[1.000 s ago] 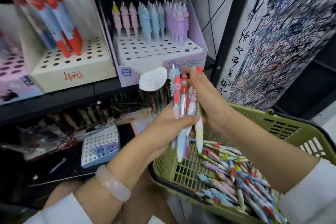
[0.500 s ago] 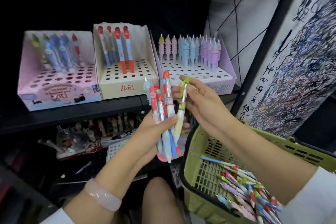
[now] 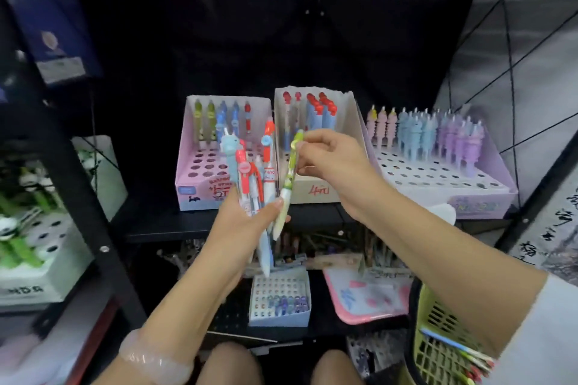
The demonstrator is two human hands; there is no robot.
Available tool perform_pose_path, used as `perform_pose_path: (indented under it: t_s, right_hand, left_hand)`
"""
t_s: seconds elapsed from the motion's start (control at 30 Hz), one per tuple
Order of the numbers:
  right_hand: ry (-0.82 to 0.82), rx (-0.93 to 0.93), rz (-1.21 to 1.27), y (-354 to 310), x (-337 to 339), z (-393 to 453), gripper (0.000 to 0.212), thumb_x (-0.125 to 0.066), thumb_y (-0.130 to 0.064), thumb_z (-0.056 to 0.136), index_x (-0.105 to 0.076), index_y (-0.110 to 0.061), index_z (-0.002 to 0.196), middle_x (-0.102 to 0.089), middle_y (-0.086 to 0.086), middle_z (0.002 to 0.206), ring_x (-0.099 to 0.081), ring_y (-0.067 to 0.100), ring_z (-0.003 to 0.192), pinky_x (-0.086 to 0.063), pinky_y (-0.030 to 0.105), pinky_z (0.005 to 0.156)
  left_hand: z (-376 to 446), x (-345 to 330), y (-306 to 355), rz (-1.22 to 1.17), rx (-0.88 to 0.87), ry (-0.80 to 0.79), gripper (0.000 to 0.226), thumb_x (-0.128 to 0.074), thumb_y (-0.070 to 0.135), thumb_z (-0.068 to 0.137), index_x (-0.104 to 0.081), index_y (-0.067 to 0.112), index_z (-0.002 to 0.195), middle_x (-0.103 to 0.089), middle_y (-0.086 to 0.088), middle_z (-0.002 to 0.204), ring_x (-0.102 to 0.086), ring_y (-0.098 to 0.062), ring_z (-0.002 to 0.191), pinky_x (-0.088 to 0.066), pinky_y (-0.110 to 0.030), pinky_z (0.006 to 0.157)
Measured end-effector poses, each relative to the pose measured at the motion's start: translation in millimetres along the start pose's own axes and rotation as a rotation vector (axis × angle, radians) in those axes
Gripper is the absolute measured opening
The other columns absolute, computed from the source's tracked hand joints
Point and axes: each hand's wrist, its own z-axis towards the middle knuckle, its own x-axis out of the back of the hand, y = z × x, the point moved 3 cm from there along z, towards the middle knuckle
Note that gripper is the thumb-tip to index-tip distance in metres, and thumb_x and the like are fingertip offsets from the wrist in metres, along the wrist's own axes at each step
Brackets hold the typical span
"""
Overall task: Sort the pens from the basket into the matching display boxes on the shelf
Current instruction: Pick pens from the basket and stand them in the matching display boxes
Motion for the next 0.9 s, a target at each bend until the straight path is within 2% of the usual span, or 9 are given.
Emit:
perform_pose_path:
  t_s: [0.1, 0.2, 0.3, 0.43, 0.53, 0.67, 0.73, 0.8, 0.9]
  right_hand:
    - [0.057, 0.083, 0.001, -24, -13, 29, 0.009, -0.059, -0.009, 0.087, -0.059, -0.017, 0.091, -0.063, -0.003, 0.069, -0.062, 0.002, 0.062, -0.055, 0.018, 0.066]
    - [0.165, 0.223, -0.117, -48, -21, 62, 0.01, -0.061, -0.01, 0.084, -0.06, -0.016, 0.091, -0.061, -0.009, 0.064, -0.067, 0.012, 0.075, -0.056, 0.031, 0.082]
    - [0.177, 0.305, -0.229, -58, -44, 88, 0.013, -0.063, -0.013, 0.083, -0.062, -0.013, 0.096, -0.067, -0.006, 0.069, -0.068, 0.016, 0.082, -0.053, 0.037, 0.087]
    - [0.069, 0.365, -0.32, -57, -85, 114, 0.015, -0.061, -0.013, 0.084, -0.061, -0.013, 0.099, -0.069, -0.001, 0.08, -0.062, 0.005, 0.075, -0.047, 0.008, 0.071]
    - [0.011, 0.358, -0.459, -49, -107, 126, 0.015, -0.061, -0.015, 0.084, -0.061, -0.014, 0.099, -0.065, -0.006, 0.075, -0.055, -0.001, 0.067, -0.037, -0.002, 0.057]
    - [-0.068, 0.29, -0.615, -28, -122, 133, 0.019, -0.058, -0.015, 0.085, -0.061, -0.012, 0.104, -0.069, 0.002, 0.09, -0.059, 0.011, 0.081, -0.041, 0.007, 0.059]
    - [-0.108, 0.264, -0.687, -20, -129, 135, 0.021, -0.055, -0.016, 0.086, -0.061, -0.012, 0.106, -0.07, 0.004, 0.095, -0.061, 0.019, 0.093, -0.048, 0.02, 0.077]
    - [-0.095, 0.25, -0.75, -18, -136, 138, 0.025, -0.053, -0.017, 0.087, -0.062, -0.014, 0.11, -0.067, 0.005, 0.102, -0.056, 0.025, 0.105, -0.046, 0.036, 0.09]
    - [-0.044, 0.245, -1.036, -19, -145, 147, 0.032, -0.05, -0.024, 0.088, -0.061, -0.019, 0.118, -0.054, 0.008, 0.119, -0.039, 0.03, 0.117, -0.037, 0.037, 0.094]
  left_hand:
    - [11, 36, 6, 0.051, -0.034, 0.109, 0.014, -0.059, 0.015, 0.089, -0.057, 0.023, 0.1, -0.067, 0.007, 0.07, -0.065, -0.007, 0.064, -0.051, -0.017, 0.057]
    - [20, 70, 8, 0.081, -0.027, 0.191, 0.014, -0.059, 0.015, 0.09, -0.057, 0.019, 0.103, -0.063, -0.003, 0.077, -0.058, -0.013, 0.064, -0.05, -0.031, 0.065]
    - [26, 93, 10, 0.076, -0.024, 0.251, 0.02, -0.058, 0.017, 0.091, -0.055, 0.022, 0.109, -0.065, 0.002, 0.092, -0.063, -0.01, 0.077, -0.049, -0.032, 0.074]
    - [31, 111, 11, 0.077, -0.013, 0.297, 0.022, -0.059, 0.018, 0.09, -0.055, 0.022, 0.111, -0.067, -0.003, 0.1, -0.066, -0.016, 0.091, -0.049, -0.035, 0.08]
    - [32, 116, 9, 0.064, -0.004, 0.299, 0.016, -0.06, 0.015, 0.09, -0.056, 0.022, 0.104, -0.069, -0.002, 0.092, -0.068, -0.011, 0.078, -0.051, -0.03, 0.071]
    - [32, 119, 6, 0.042, 0.016, 0.29, 0.017, -0.063, 0.014, 0.087, -0.057, 0.022, 0.101, -0.068, 0.009, 0.073, -0.065, -0.003, 0.064, -0.049, -0.021, 0.061]
    - [32, 120, 4, 0.036, 0.028, 0.287, 0.017, -0.064, 0.014, 0.086, -0.057, 0.023, 0.1, -0.068, 0.008, 0.072, -0.064, -0.003, 0.063, -0.049, -0.021, 0.06]
    - [32, 121, 4, 0.05, 0.038, 0.284, 0.018, -0.065, 0.014, 0.086, -0.057, 0.023, 0.099, -0.069, 0.008, 0.072, -0.065, -0.004, 0.064, -0.049, -0.021, 0.059]
    - [32, 120, 4, 0.052, 0.039, 0.263, 0.016, -0.064, 0.012, 0.086, -0.057, 0.02, 0.098, -0.066, 0.009, 0.064, -0.062, -0.003, 0.058, -0.048, -0.017, 0.054]
